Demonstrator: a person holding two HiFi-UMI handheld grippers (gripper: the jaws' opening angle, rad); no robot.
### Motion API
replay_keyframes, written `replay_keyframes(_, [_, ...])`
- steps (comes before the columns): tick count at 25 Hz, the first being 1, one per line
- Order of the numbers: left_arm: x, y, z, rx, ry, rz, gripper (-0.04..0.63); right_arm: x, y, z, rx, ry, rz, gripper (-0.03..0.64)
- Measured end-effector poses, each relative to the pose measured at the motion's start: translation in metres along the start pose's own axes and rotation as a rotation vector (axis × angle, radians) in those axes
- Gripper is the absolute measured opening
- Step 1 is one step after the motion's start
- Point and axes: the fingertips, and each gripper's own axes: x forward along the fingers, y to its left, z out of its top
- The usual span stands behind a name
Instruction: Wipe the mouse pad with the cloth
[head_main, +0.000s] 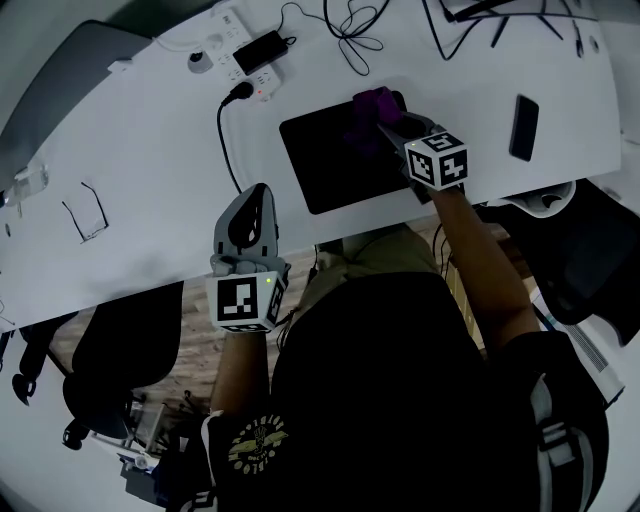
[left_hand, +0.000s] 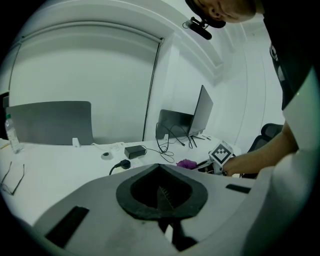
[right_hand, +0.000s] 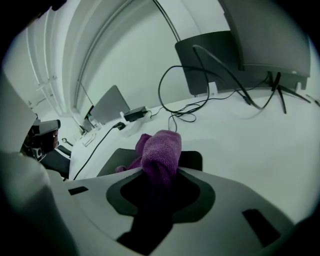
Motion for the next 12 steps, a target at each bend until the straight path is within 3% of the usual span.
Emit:
replay_keyframes(7, [-0.003,-0.002,0.004,0.012,-0.012,-0.017,0.002,-0.03,-0.042,-0.004,0.02,-0.004,-0.137,0.112])
replay_keyframes(9, [-0.008,0.001,0.006,0.014,-0.016,-0.01,0.002,-0.04,-0.036,0.001,0.015,-0.02,-0.134,0.114])
replay_keyframes(12, [-0.019,0.007,0.005,0.007,-0.018,0.009,0.002,-0.051,0.002,0.016,-0.008,-0.065,-0.059,0.114])
